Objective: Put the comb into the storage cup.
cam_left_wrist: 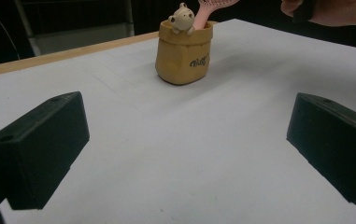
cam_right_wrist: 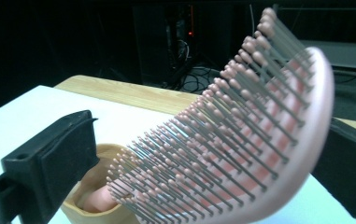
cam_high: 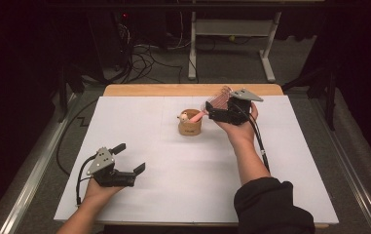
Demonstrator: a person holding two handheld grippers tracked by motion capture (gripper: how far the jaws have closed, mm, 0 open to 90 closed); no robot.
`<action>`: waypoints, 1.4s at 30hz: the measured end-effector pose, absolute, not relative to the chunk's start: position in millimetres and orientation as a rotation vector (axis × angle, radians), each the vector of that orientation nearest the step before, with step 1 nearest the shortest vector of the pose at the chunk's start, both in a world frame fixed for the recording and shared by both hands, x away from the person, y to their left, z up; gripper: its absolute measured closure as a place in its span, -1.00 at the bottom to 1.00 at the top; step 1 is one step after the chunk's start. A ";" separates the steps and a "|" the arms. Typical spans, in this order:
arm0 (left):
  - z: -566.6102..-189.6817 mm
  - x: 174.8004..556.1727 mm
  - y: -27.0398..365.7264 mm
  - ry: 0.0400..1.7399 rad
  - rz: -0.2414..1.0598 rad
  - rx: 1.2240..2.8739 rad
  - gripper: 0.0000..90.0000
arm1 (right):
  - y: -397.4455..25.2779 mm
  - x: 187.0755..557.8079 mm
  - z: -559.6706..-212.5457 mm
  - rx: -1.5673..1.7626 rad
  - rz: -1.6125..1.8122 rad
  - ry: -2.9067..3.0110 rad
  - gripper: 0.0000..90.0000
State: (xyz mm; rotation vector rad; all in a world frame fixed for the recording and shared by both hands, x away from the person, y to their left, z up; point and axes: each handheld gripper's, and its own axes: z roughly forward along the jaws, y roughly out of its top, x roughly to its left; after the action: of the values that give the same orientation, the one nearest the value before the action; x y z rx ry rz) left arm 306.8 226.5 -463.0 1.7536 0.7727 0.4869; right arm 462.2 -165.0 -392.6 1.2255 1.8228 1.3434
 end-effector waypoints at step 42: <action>-464.6 310.6 234.2 0.832 0.493 1.738 -1.00 | -210.1 356.0 -463.4 1.144 1.293 1.941 -0.99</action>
State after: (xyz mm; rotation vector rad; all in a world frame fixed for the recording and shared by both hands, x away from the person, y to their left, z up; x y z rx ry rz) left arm 310.6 234.2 -464.6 1.7380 0.8324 0.4928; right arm 356.0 -210.1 -463.4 1.1444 1.9412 1.2927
